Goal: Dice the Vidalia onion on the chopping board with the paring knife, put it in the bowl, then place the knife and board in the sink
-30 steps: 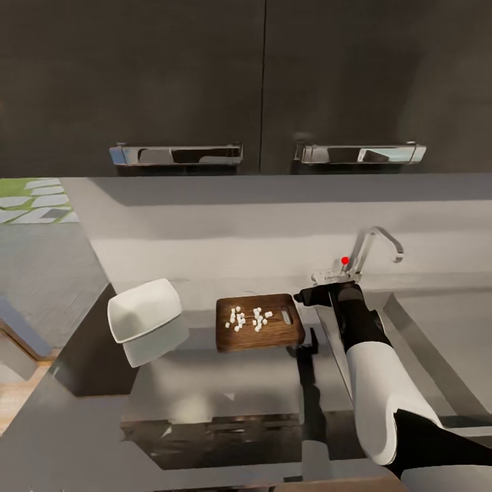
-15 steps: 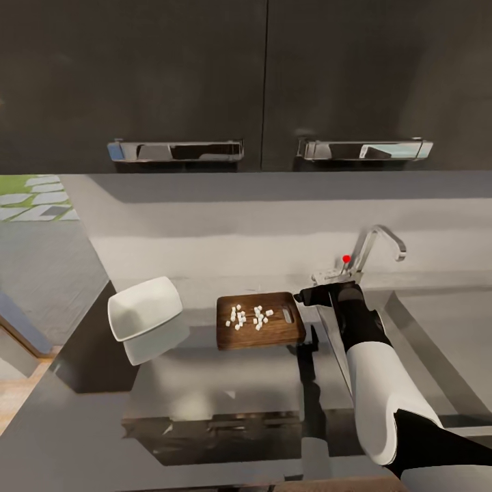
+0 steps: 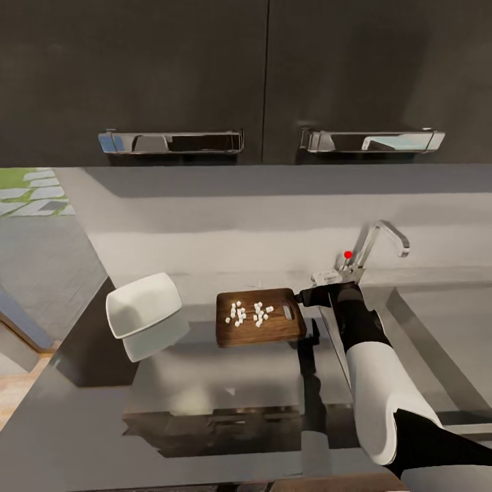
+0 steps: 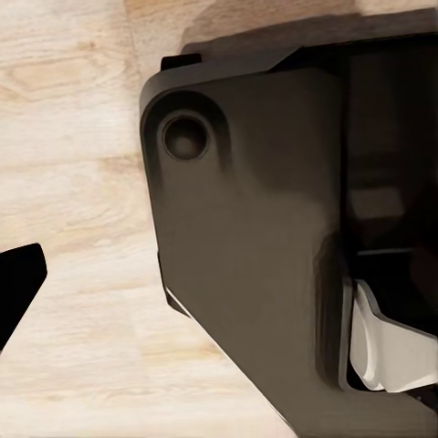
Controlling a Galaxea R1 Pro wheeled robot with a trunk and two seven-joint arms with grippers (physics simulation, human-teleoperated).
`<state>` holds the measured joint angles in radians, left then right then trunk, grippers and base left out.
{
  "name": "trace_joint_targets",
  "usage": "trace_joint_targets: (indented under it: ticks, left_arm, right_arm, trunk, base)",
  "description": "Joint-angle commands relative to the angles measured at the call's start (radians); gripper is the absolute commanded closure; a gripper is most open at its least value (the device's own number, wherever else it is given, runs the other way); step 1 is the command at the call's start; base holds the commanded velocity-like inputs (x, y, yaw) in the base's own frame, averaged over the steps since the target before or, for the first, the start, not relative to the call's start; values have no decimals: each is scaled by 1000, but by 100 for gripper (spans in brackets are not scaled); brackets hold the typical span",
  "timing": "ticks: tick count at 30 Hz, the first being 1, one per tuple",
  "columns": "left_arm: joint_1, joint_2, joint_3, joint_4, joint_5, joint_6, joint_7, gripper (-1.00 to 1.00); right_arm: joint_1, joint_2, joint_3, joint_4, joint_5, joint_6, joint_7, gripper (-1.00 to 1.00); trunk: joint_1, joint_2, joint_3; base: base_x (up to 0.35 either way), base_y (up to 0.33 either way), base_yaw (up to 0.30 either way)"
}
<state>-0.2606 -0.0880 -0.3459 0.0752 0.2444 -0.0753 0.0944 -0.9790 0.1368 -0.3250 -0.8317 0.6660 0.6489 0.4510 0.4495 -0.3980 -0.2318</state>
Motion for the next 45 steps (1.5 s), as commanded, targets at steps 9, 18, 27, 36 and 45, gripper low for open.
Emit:
trace_joint_targets:
  ticks: [9,18,27,36,45]
  left_arm:
    - [-2,-1,-8,5,9,-8,1,-100]
    - [-2,-1,-8,5,9,-8,1,-100]
    - [-2,-1,-8,5,9,-8,1,-100]
    - [-2,-1,-8,5,9,-8,1,-100]
    - [-2,-1,-8,5,9,-8,1,-100]
  right_arm:
    - [-1,2,-5,0,10,0,9,-100]
    - [-1,3,-5,0,10,0,9,-100]
    - [-1,1,-5,0,10,0,8,-100]
    - [-1,1,-5,0,10,0,11,-100]
    - [-1,1,-5,0,10,0,10,-100]
  trunk:
    - [1,-2,-16]
    - [1,-2,-31]
    - [1,-2,-34]
    - [1,-2,-29]
    - [1,-2,-33]
  base:
    - [0,0,20]
    - [0,0,99]
    - [0,0,37]
    - [0,0,-97]
    - [0,0,-4]
